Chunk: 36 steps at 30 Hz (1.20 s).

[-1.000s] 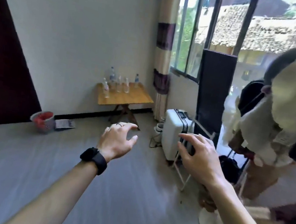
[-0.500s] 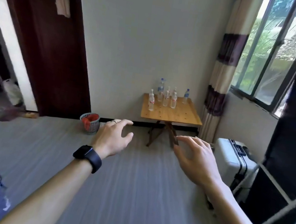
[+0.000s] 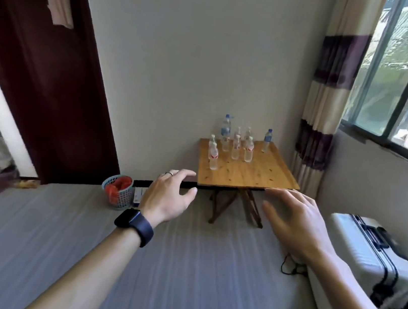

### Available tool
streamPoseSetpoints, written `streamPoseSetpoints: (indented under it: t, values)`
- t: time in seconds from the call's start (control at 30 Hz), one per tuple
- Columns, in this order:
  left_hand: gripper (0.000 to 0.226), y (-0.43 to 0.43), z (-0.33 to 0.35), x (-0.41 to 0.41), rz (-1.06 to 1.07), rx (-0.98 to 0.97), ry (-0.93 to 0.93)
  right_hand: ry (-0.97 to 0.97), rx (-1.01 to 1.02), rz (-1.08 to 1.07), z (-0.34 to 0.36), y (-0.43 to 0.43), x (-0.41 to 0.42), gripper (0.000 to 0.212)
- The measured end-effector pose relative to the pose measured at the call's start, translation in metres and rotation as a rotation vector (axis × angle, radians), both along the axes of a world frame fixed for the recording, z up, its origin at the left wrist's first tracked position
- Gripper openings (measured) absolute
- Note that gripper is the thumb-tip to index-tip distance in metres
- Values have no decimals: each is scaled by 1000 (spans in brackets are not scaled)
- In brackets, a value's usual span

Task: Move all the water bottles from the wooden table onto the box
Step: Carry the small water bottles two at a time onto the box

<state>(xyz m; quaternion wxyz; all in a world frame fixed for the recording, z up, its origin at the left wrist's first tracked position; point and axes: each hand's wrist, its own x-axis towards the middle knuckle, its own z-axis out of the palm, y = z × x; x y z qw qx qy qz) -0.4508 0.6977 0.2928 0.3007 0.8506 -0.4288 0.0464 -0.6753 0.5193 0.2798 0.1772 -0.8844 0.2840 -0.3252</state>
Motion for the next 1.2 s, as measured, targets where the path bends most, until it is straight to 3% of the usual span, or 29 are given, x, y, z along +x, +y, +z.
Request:
streamPoseSetpoints:
  t: [0.4, 0.73, 1.2]
  values:
    - [38, -158, -26, 180, 106, 4, 98, -10, 149, 122, -27, -189, 204, 43]
    - [35, -241, -96, 348, 177, 0, 245, 54, 290, 220, -87, -277, 384, 39]
    - [37, -402, -160, 629, -17, 186, 397, 218, 497, 22, -169, -391, 638, 51]
